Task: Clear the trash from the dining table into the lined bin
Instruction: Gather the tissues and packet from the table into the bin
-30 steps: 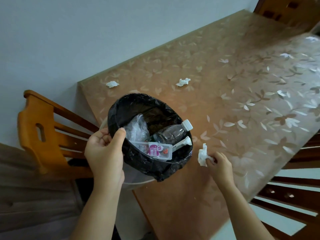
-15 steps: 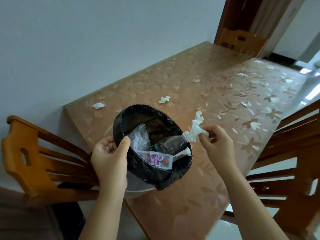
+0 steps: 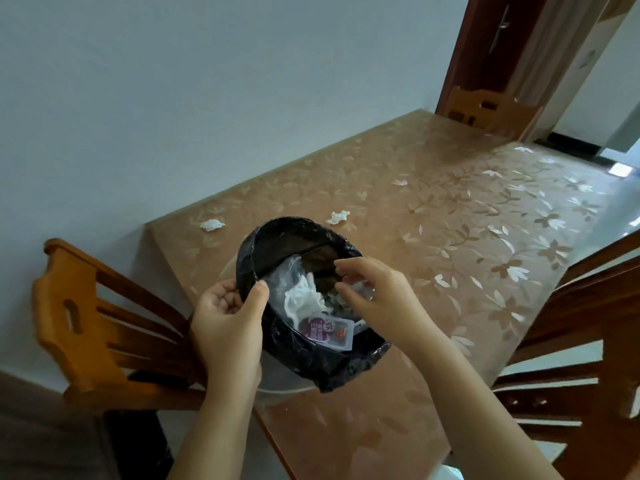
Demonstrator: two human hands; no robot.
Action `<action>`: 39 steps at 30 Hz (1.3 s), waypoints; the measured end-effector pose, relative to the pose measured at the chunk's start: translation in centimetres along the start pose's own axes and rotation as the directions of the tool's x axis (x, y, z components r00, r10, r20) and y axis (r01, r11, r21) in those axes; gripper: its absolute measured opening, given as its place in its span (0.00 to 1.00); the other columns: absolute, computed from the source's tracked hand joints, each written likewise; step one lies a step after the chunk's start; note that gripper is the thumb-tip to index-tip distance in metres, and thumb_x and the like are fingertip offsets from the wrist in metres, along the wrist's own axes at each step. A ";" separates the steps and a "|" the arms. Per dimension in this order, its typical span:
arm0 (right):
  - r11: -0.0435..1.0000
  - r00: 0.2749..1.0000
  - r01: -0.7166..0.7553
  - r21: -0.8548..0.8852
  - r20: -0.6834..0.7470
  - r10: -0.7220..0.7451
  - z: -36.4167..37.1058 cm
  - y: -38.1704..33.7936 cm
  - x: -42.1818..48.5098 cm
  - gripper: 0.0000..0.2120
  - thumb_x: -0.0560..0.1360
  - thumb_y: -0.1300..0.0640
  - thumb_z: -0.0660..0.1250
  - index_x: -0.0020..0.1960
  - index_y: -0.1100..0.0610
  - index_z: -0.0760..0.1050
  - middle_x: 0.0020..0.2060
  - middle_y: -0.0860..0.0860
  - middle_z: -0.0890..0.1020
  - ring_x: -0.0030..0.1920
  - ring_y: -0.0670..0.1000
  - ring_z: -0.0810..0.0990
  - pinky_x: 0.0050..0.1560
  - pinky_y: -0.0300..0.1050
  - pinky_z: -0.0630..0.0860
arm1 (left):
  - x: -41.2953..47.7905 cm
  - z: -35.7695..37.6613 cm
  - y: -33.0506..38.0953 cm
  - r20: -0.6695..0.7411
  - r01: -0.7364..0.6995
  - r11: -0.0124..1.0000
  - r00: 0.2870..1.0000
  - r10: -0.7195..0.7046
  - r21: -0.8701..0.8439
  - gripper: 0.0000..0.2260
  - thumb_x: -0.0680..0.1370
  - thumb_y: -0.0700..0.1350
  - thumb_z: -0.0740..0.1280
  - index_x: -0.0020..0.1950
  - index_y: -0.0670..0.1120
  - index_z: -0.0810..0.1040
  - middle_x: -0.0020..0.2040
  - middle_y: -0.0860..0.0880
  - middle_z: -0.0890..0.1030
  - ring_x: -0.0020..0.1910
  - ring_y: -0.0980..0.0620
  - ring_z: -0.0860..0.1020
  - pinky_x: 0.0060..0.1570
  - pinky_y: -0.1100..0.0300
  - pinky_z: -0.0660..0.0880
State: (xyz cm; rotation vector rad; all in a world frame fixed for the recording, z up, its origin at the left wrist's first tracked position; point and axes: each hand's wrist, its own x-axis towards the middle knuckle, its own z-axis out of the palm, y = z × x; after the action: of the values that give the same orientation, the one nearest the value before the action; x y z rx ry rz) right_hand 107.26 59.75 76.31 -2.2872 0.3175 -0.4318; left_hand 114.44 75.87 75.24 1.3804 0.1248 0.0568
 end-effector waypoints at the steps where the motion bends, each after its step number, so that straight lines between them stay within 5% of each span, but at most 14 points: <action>1: 1.000 0.998 -0.022 -0.015 -0.054 0.021 -0.2 0.4 -0.2 0.13 0.73 0.56 0.65 0.57 0.52 0.74 0.51 0.47 0.79 0.49 0.46 0.78 0.52 0.30 0.70 | 0.2 -0.2 0.0 -0.016 0.003 1.000 1.000 -0.003 -0.002 0.08 0.69 0.41 0.72 0.44 0.47 0.76 0.40 0.46 0.80 0.38 0.52 0.79 0.36 0.64 0.77; 3: 0.991 0.984 -0.094 -0.097 -0.161 0.077 -0.5 1.5 -0.7 0.12 0.74 0.55 0.64 0.57 0.53 0.74 0.50 0.48 0.78 0.49 0.50 0.77 0.52 0.43 0.73 | 0.6 -0.6 -0.1 -0.048 -0.001 1.000 0.999 0.001 0.011 0.08 0.69 0.41 0.72 0.44 0.46 0.76 0.41 0.45 0.79 0.38 0.51 0.78 0.36 0.64 0.77; 6: 0.934 0.952 -0.213 -0.285 -0.275 0.134 -0.7 3.7 -1.1 0.14 0.74 0.58 0.62 0.59 0.58 0.73 0.54 0.56 0.78 0.54 0.58 0.74 0.50 0.49 0.71 | 1.1 -1.2 -0.2 -0.084 -0.027 0.999 0.996 0.030 0.029 0.08 0.69 0.41 0.72 0.45 0.45 0.75 0.39 0.46 0.78 0.37 0.52 0.77 0.35 0.65 0.77; 9: 0.868 0.939 -0.320 -0.380 -0.247 0.238 -0.3 5.8 -1.7 0.16 0.73 0.60 0.62 0.61 0.60 0.72 0.58 0.60 0.76 0.58 0.62 0.72 0.56 0.56 0.69 | 1.3 -1.5 -0.2 -0.142 -0.048 0.998 0.988 0.054 0.045 0.08 0.69 0.41 0.72 0.44 0.47 0.75 0.40 0.47 0.78 0.38 0.53 0.78 0.35 0.66 0.76; 16: 0.827 0.920 -0.390 -0.404 -0.137 0.367 2.1 7.7 -2.4 0.18 0.74 0.58 0.62 0.62 0.59 0.70 0.61 0.59 0.74 0.61 0.61 0.69 0.59 0.55 0.67 | 1.8 -2.8 -0.3 -0.212 -0.052 0.994 0.975 0.071 0.094 0.13 0.69 0.43 0.71 0.50 0.39 0.77 0.44 0.43 0.80 0.41 0.50 0.79 0.38 0.62 0.77; 20: 0.831 0.915 -0.401 -0.386 -0.132 0.380 3.9 6.9 -2.7 0.17 0.73 0.58 0.63 0.61 0.59 0.72 0.61 0.59 0.75 0.60 0.62 0.70 0.60 0.56 0.67 | 2.6 -4.5 -0.1 -0.220 -0.010 0.998 0.975 0.024 0.067 0.05 0.69 0.41 0.71 0.44 0.45 0.78 0.35 0.52 0.82 0.37 0.54 0.81 0.37 0.61 0.78; 26: 0.799 0.891 -0.453 -0.396 -0.184 0.414 7.1 4.4 -3.6 0.17 0.72 0.59 0.66 0.60 0.61 0.73 0.57 0.61 0.76 0.59 0.63 0.71 0.59 0.57 0.68 | 5.0 -6.8 0.0 -0.122 0.043 0.995 0.992 -0.032 0.087 0.10 0.69 0.42 0.72 0.48 0.44 0.77 0.45 0.44 0.81 0.43 0.48 0.81 0.41 0.58 0.78; 39: 0.690 0.780 -0.625 -0.365 -0.312 0.542 17.3 -4.6 -5.4 0.19 0.74 0.54 0.63 0.63 0.57 0.70 0.61 0.56 0.74 0.62 0.58 0.70 0.60 0.54 0.69 | 13.3 -13.9 2.6 0.104 0.120 0.991 0.987 -0.126 0.058 0.10 0.69 0.41 0.71 0.48 0.42 0.77 0.46 0.40 0.81 0.43 0.47 0.80 0.42 0.57 0.79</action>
State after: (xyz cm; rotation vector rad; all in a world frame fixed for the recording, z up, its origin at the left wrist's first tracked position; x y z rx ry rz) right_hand 109.73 75.99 67.42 -2.4070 1.3348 -0.2365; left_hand 126.01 91.40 74.47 1.4209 0.1221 -0.1245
